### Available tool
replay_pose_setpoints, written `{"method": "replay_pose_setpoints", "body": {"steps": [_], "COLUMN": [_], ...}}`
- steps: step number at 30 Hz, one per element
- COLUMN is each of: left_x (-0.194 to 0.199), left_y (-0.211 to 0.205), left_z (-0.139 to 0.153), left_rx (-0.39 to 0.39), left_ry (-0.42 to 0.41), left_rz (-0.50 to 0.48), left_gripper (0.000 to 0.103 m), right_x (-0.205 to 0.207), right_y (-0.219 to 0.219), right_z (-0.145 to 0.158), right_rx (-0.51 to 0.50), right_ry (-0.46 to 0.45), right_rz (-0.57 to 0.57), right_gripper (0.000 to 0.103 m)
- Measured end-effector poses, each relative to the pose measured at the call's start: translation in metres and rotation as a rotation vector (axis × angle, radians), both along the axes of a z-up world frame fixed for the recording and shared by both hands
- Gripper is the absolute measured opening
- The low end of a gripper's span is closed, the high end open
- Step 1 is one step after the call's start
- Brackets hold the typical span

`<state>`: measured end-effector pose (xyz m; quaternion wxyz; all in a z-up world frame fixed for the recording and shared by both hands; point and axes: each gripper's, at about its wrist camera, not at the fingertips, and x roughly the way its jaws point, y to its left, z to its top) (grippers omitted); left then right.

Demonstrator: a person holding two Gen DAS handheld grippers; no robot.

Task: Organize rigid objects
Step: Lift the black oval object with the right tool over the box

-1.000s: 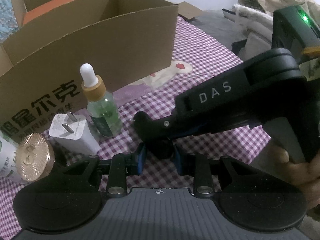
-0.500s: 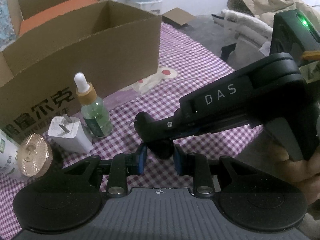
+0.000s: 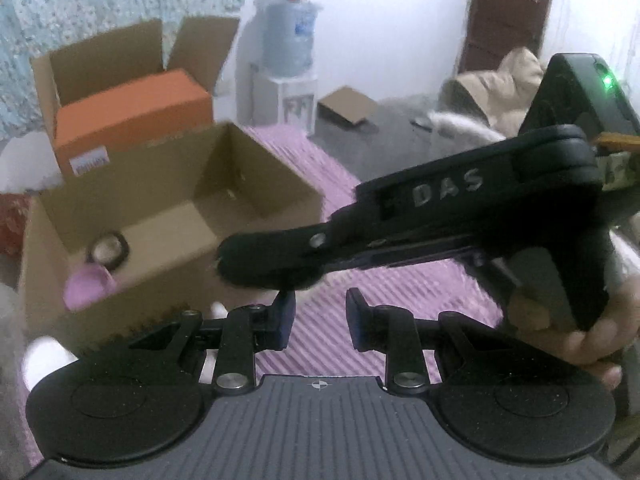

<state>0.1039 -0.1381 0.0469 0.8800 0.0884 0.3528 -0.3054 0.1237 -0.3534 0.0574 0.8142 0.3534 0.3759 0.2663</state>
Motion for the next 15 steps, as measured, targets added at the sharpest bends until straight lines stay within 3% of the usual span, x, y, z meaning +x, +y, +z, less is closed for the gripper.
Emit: {"method": "replay_pose_setpoints", "body": {"steps": [6, 15], "left_x": [0.037, 0.119], "left_y": [0.003, 0.014], "left_z": [0.018, 0.011], "left_rx": [0.008, 0.029], "left_ry": [-0.032, 0.053], "left_rz": [0.072, 0.221], "left_gripper": [0.027, 0.027], "right_x": [0.046, 0.145], "right_y": [0.023, 0.053], "right_z": [0.03, 0.021], "right_rx": [-0.042, -0.059], "right_ry": [-0.061, 0.029], "right_rz": [0.056, 0.121], "right_gripper": [0.017, 0.017]}}
